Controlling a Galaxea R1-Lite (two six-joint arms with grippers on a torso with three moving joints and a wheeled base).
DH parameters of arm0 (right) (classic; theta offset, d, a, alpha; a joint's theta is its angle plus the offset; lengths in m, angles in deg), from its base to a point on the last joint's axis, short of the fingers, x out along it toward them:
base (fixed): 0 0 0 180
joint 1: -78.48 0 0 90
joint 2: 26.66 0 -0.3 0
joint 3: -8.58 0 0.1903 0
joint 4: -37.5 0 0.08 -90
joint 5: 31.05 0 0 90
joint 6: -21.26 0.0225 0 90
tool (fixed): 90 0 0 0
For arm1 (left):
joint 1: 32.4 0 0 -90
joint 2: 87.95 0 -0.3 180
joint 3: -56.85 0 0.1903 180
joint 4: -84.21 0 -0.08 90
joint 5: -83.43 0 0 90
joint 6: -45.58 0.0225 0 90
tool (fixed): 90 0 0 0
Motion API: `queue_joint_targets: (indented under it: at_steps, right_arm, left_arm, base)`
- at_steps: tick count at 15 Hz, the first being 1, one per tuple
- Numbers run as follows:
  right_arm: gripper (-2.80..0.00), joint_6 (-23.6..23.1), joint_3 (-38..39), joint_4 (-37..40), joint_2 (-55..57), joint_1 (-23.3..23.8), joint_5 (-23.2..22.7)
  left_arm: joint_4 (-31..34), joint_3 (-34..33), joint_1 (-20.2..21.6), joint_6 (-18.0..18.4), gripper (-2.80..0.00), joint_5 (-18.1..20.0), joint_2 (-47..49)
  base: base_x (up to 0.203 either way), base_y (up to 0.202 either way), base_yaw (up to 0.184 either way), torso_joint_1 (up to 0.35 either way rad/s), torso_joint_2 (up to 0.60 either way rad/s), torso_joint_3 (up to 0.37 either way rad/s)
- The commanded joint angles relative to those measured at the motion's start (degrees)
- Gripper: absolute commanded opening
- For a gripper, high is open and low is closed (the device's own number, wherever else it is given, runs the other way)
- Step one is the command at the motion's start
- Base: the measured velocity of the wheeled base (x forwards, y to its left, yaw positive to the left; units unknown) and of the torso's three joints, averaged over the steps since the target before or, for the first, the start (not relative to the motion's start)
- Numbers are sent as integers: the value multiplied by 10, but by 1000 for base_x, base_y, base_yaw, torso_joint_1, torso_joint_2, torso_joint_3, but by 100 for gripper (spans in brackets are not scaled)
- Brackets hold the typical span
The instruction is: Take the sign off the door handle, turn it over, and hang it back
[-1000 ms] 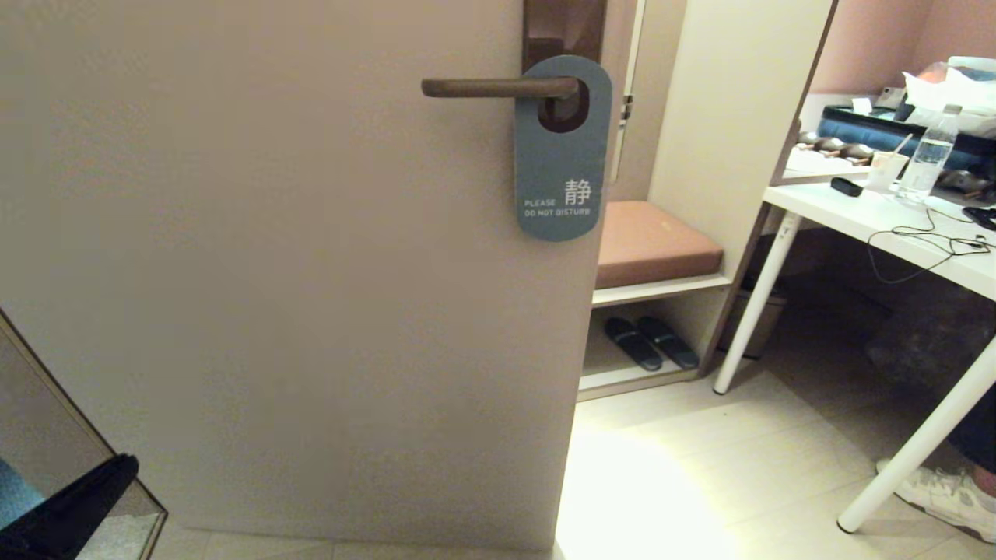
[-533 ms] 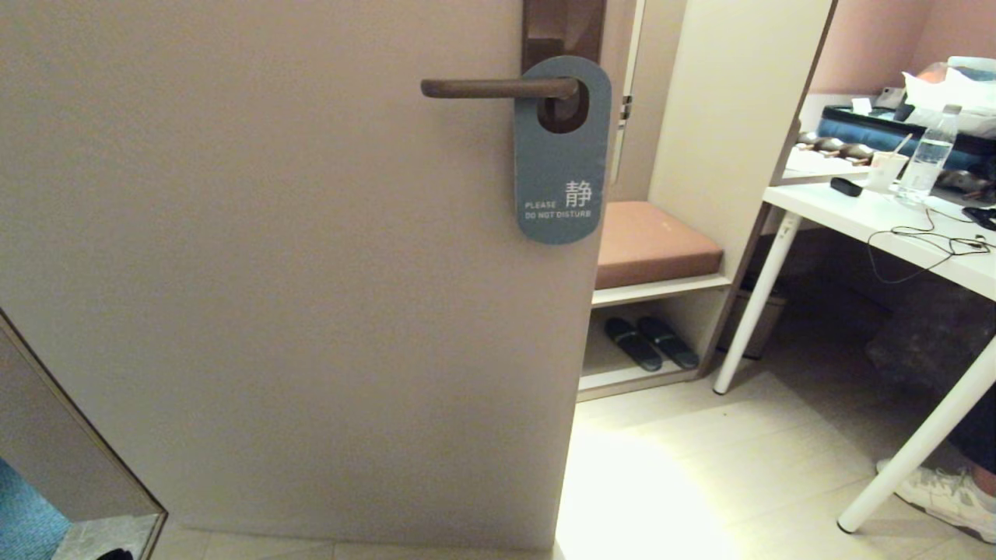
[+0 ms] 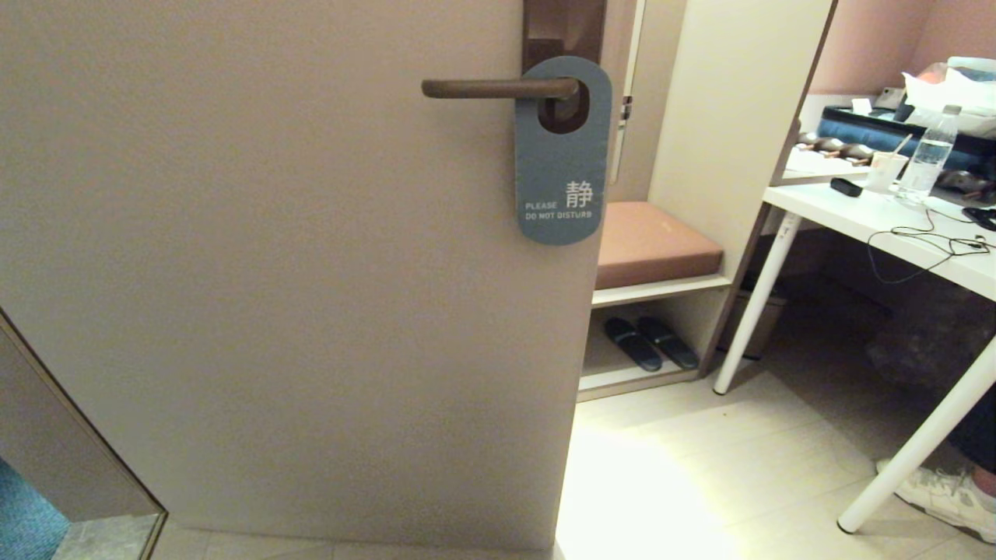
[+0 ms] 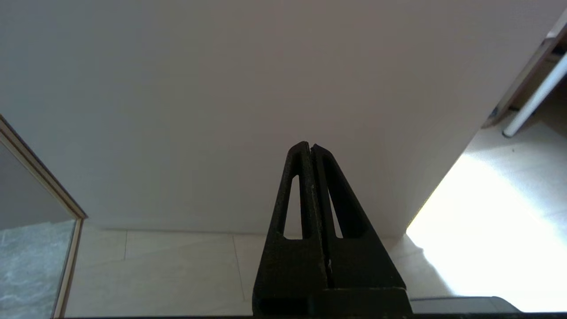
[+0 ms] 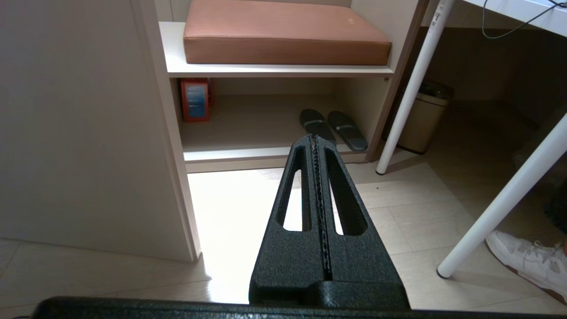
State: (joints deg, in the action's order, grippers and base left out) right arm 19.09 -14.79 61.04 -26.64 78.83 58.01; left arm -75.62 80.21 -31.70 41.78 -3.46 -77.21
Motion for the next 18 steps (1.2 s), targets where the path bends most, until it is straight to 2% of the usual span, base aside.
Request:
queue_joint_targets:
  at_steps: [1, 4, 9, 13, 17, 18]
  right_arm:
    - [-280, 0, 0, 0, 0, 0, 0]
    - [-280, 0, 0, 0, 0, 0, 0]
    - [-280, 0, 0, 0, 0, 0, -1]
    - [-280, 0, 0, 0, 0, 0, 0]
    - [-280, 0, 0, 0, 0, 0, 0]
    - [-280, 0, 0, 0, 0, 0, -1]
  left_arm:
    - [-1, 0, 2, -3, -280, 0, -12]
    - [-1, 0, 1, -12, -280, 0, -18]
    - [3, 0, -3, -41, -280, -23, -107]
    - [1, 0, -4, 6, -280, -25, -107]
    - [37, 0, -4, 116, -280, -11, -107]
    - [35, 0, -4, 108, -280, -13, -107]
  base:
    - [0, 0, 0, 0, 0, 0]
    - [0, 0, 0, 0, 0, 0]
    - [0, 0, 0, 0, 0, 0]
    - [0, 0, 0, 0, 0, 0]
    - [0, 0, 0, 0, 0, 0]
    - [0, 0, 0, 0, 0, 0]
